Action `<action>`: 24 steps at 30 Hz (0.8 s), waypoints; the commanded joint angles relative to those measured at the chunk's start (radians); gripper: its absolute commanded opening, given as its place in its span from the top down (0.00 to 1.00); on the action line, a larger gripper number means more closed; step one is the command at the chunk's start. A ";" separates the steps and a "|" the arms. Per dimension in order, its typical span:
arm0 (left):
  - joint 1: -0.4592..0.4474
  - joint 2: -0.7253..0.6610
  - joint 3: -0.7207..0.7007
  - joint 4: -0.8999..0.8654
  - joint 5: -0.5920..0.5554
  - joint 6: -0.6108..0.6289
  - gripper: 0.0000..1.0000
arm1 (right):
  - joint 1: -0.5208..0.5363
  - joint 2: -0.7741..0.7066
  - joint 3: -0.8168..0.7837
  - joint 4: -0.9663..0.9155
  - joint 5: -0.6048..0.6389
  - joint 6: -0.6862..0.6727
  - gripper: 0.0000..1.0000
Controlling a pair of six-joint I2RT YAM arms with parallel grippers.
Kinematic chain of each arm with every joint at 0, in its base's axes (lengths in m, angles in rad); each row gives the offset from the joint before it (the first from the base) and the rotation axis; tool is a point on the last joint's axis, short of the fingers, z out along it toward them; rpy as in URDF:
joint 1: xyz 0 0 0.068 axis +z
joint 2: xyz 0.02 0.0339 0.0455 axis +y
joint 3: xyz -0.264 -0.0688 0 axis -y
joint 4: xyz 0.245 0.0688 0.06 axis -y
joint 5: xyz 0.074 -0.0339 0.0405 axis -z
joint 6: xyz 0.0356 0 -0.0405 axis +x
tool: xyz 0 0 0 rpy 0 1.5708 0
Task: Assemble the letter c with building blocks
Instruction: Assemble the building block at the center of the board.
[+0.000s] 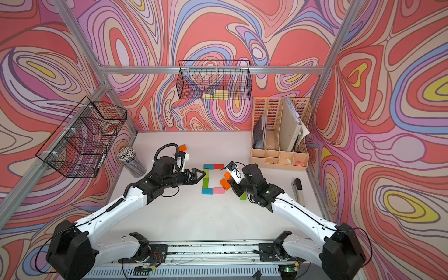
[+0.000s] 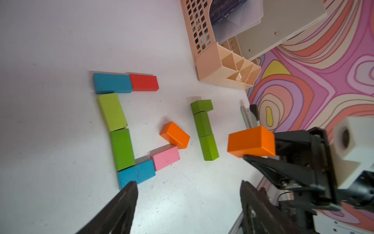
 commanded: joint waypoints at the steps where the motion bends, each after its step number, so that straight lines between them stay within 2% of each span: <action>1: -0.001 -0.007 -0.073 -0.043 -0.060 0.142 0.18 | 0.007 0.010 0.077 -0.250 0.122 -0.078 0.75; 2: -0.002 -0.011 -0.095 -0.025 -0.059 0.144 0.18 | 0.005 0.021 0.096 -0.286 0.140 -0.094 0.76; 4: -0.003 -0.015 -0.148 0.033 -0.052 0.148 0.18 | 0.005 0.051 0.143 -0.384 0.151 -0.164 0.85; 7: -0.003 -0.004 -0.185 0.069 -0.049 0.190 0.19 | 0.006 0.091 0.199 -0.510 0.189 -0.254 0.90; 10: -0.004 0.001 -0.178 0.033 -0.067 0.226 0.19 | 0.006 0.134 0.242 -0.639 0.234 -0.340 0.88; 13: -0.008 -0.002 -0.198 0.054 -0.074 0.228 0.19 | 0.006 0.157 0.267 -0.741 0.226 -0.411 0.87; 18: -0.007 -0.002 -0.191 0.045 -0.080 0.238 0.20 | 0.005 0.115 0.242 -0.739 0.170 -0.492 0.87; 24: -0.007 -0.021 -0.199 0.044 -0.094 0.242 0.20 | 0.047 0.150 0.229 -0.776 0.207 -0.527 0.87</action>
